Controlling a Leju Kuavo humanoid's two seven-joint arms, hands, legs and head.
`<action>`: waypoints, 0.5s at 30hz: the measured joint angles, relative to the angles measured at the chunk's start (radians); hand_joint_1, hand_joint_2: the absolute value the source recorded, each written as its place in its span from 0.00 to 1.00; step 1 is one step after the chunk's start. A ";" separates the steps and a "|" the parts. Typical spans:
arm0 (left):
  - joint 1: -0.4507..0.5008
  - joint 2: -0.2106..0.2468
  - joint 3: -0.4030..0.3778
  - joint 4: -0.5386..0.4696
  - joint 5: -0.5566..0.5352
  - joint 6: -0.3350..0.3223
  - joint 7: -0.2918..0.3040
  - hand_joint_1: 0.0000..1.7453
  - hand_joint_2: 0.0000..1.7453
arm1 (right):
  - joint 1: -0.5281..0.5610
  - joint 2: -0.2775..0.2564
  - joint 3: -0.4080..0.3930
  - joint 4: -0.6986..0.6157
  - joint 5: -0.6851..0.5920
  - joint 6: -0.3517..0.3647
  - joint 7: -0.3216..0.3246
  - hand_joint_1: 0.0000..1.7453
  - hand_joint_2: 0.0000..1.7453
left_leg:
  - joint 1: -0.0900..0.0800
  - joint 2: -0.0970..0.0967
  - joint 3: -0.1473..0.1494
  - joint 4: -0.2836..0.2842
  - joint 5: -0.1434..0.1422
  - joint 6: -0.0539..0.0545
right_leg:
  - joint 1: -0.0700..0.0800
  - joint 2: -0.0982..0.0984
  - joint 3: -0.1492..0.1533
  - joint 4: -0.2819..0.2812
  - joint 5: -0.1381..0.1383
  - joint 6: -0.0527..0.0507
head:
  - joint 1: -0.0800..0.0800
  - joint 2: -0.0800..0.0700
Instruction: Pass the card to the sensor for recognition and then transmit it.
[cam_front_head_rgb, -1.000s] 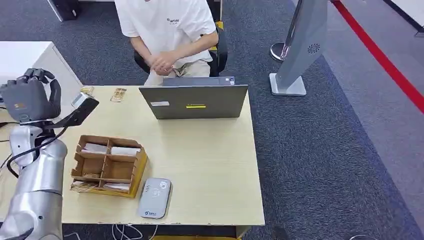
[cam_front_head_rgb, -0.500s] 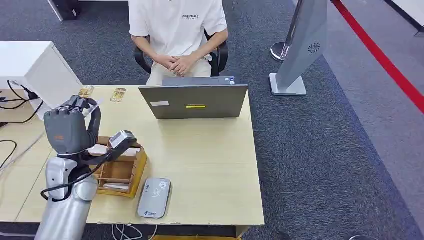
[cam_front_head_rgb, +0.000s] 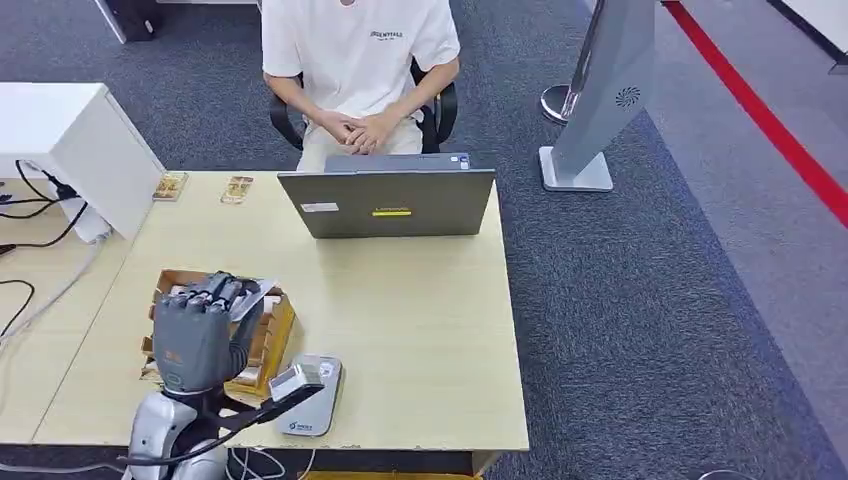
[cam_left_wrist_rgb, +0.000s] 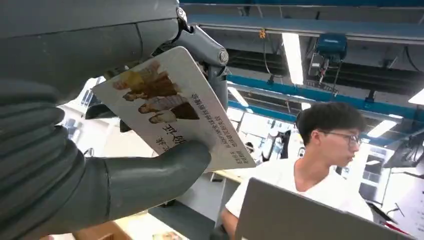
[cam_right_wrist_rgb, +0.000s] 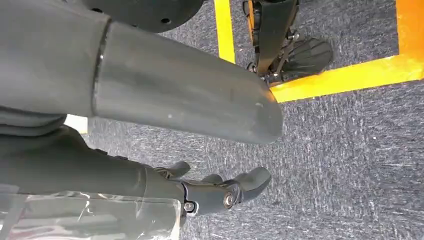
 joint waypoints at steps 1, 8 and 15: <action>0.010 0.002 -0.004 -0.005 0.002 -0.003 0.003 1.00 1.00 | 0.000 0.000 -0.002 0.000 -0.003 0.000 0.000 0.00 0.00 | 0.000 0.000 0.000 0.000 0.000 0.000 | 0.000 0.000 0.000 0.000 0.000 0.000 | 0.000 0.000; 0.105 0.018 -0.033 -0.026 -0.013 -0.017 0.021 1.00 1.00 | 0.004 0.000 -0.020 0.000 -0.010 0.000 -0.013 0.00 0.00 | 0.000 0.000 0.000 0.000 0.000 0.000 | 0.000 0.000 0.000 0.000 0.000 0.000 | 0.000 0.000; 0.135 0.026 -0.033 -0.026 -0.032 -0.042 0.042 1.00 1.00 | 0.001 0.000 -0.022 0.000 -0.010 0.002 -0.018 0.00 0.00 | 0.000 0.000 0.000 0.000 0.000 0.000 | 0.000 0.000 0.000 0.000 0.000 0.000 | 0.000 0.000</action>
